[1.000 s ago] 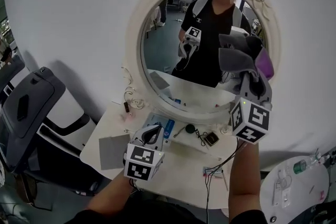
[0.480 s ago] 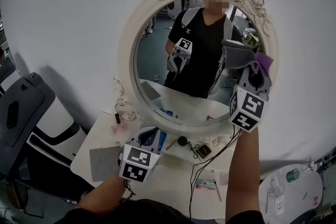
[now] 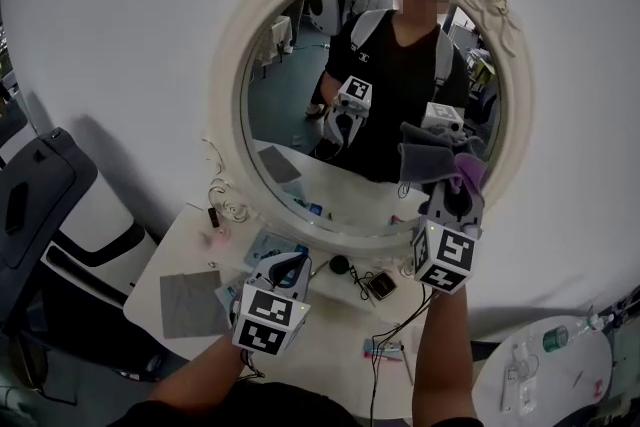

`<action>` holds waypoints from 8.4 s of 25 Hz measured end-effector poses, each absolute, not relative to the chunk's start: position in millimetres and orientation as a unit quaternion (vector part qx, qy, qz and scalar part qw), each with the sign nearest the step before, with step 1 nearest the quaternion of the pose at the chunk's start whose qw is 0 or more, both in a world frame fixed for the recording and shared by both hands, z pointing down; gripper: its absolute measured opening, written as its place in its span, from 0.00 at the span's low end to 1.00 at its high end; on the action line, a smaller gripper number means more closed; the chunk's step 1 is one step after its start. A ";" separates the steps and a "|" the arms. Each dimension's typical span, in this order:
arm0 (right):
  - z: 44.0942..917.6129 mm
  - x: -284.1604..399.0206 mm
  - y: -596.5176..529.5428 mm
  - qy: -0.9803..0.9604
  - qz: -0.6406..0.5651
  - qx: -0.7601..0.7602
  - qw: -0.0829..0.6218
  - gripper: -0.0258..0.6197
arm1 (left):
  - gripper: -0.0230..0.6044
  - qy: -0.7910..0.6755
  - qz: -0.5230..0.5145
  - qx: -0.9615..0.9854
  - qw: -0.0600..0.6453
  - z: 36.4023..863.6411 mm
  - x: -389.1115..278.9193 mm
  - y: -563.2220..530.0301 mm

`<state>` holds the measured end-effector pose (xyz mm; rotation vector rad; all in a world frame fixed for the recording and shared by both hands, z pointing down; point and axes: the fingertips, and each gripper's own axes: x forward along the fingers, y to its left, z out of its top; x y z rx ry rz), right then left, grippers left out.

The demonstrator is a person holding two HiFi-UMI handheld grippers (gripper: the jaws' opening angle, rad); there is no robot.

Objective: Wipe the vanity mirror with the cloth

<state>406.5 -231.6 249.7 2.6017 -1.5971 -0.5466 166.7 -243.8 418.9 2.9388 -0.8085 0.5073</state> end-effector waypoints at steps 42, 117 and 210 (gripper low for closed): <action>43.4 342.0 -280.8 -0.498 -0.309 0.810 -0.026 0.11 | 0.04 -0.293 0.156 0.943 0.032 422.2 112.9 -247.0; 176.4 206.5 -391.1 -0.647 -0.265 0.706 0.117 0.11 | 0.04 -0.301 0.213 0.928 0.052 476.3 93.8 -246.3; 441.2 147.5 -447.2 -0.706 -0.068 0.675 0.204 0.10 | 0.04 -0.374 0.277 0.881 0.086 518.6 10.6 -262.1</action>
